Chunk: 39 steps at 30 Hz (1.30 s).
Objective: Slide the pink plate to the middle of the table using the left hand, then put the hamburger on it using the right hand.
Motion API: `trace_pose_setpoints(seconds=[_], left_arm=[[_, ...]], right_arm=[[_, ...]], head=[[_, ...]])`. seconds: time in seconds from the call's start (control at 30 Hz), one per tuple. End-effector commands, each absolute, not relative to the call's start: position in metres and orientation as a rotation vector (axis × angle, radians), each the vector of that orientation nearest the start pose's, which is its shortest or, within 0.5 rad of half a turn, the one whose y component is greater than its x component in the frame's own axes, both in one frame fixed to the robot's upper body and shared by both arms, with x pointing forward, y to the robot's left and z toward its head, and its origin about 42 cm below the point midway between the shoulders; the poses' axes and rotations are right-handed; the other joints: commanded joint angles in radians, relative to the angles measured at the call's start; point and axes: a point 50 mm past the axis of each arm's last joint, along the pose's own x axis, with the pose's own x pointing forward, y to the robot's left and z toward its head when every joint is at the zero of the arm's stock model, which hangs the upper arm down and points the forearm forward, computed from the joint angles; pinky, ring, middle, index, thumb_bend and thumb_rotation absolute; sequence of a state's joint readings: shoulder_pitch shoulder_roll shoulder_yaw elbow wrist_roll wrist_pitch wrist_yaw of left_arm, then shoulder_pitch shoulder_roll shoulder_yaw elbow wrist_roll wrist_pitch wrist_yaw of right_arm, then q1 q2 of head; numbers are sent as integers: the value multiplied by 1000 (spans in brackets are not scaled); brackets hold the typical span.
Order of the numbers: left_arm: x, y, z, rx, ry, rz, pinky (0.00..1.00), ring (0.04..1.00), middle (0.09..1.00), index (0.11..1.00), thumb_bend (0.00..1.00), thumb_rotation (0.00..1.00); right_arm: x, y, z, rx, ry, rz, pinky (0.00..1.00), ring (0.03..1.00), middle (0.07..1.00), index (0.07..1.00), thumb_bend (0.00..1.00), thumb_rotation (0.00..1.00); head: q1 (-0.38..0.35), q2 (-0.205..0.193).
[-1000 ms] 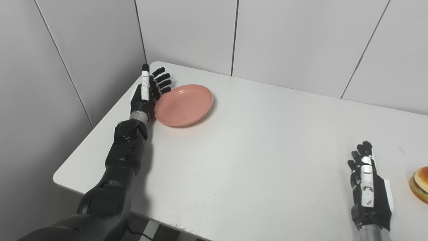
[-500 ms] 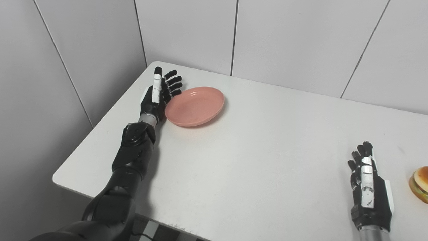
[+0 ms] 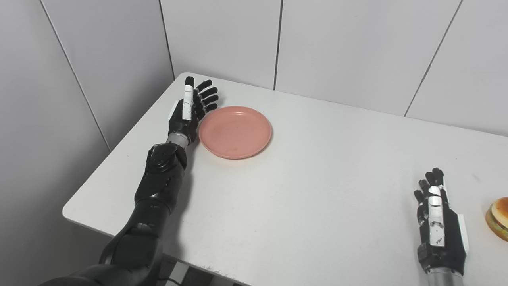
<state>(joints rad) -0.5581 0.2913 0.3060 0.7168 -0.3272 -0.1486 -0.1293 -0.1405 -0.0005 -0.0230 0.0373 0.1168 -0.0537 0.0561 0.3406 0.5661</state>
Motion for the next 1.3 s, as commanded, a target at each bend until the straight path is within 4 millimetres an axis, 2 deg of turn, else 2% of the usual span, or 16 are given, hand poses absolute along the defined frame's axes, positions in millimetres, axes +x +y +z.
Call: trace_pose_setpoints(seconds=[0.0,0.33,0.57,0.7,0.83,0.97,1.27], left_arm=[[458,371,177,-191,-191,174,811,813,803,787,959,1000],[458,373,190,-188,-238,193,793,813,806,797,938,1000],[458,380,175,-173,-206,221,831,835,821,808,913,1000],[459,383,167,-157,-183,231,832,846,831,811,915,1000],[458,383,161,-154,-157,235,830,846,827,813,915,1000],[458,382,157,-146,-144,235,833,845,824,813,922,1000],[456,373,152,-134,-131,202,863,867,848,834,945,1000]], right_arm=[[330,-201,139,130,-217,78,1000,1000,1000,1000,485,894],[331,-202,138,106,-206,91,1000,1000,1000,1000,506,930],[331,-201,139,128,-206,82,1000,1000,1000,1000,529,892],[330,-202,140,115,-201,86,1000,1000,1000,1000,513,917],[330,-201,140,136,-214,78,1000,1000,1000,1000,511,884],[330,-200,140,129,-200,80,1000,1000,1000,1000,533,894],[330,-201,141,117,-208,80,1000,1000,1000,1000,514,915]], head=[[0,1],[0,2],[-1,5],[0,4],[0,4],[-2,6],[-1,10]])
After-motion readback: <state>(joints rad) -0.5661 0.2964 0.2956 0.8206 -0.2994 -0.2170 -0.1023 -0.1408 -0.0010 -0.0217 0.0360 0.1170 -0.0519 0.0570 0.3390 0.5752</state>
